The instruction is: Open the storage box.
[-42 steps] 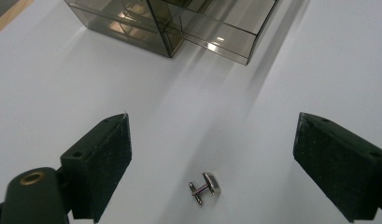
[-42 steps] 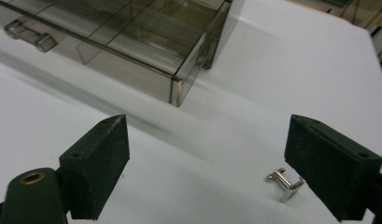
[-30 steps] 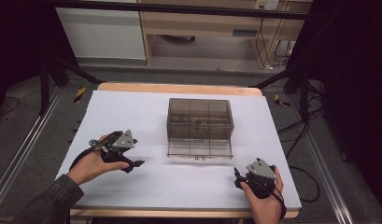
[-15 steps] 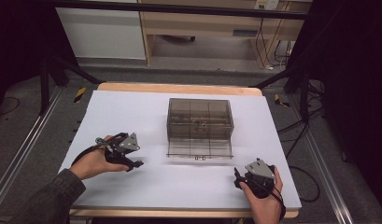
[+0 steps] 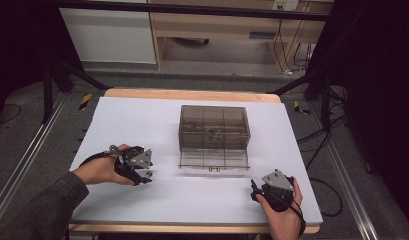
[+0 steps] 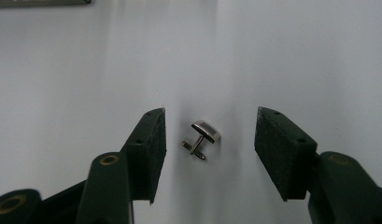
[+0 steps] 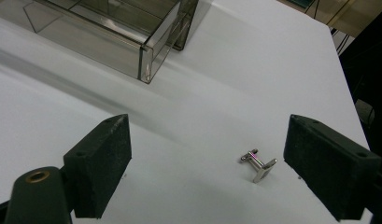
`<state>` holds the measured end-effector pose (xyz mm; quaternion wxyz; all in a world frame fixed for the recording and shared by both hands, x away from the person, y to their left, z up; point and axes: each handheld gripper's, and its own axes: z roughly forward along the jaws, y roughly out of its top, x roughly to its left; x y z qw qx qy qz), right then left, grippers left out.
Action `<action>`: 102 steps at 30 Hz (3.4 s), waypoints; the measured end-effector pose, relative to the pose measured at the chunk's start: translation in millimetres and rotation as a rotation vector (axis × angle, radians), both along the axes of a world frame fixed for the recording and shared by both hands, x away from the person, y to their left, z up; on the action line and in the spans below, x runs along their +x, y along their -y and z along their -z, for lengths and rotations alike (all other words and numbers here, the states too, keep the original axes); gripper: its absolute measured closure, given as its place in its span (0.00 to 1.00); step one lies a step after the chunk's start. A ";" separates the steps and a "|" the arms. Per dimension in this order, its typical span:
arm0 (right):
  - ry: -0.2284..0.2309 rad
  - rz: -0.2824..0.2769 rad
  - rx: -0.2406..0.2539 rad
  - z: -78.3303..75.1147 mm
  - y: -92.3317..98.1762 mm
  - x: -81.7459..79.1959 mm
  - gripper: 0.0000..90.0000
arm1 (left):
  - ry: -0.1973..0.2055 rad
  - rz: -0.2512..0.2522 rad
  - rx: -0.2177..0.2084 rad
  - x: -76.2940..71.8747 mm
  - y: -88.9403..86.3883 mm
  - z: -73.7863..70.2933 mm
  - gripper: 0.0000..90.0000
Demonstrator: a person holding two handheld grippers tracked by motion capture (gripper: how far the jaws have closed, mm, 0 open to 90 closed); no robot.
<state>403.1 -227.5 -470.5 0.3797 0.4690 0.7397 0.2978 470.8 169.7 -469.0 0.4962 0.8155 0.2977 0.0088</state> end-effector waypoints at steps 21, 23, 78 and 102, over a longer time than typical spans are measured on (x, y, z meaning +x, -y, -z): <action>-0.006 -0.002 0.005 0.2 0.8 0.4 0.17 | -0.053 -0.011 -0.033 3.5 8.1 8.6 0.70; -0.006 -0.003 0.005 0.1 0.8 0.3 0.17 | -0.058 -0.018 -0.032 4.3 8.3 8.9 0.71; -0.006 -0.002 -0.006 0.5 -0.6 0.6 0.17 | -0.017 -0.022 -0.021 0.9 8.3 -13.7 0.81; -0.012 0.006 -0.005 1.5 -0.1 1.6 0.16 | 0.176 0.201 0.170 5.1 33.9 -67.8 0.81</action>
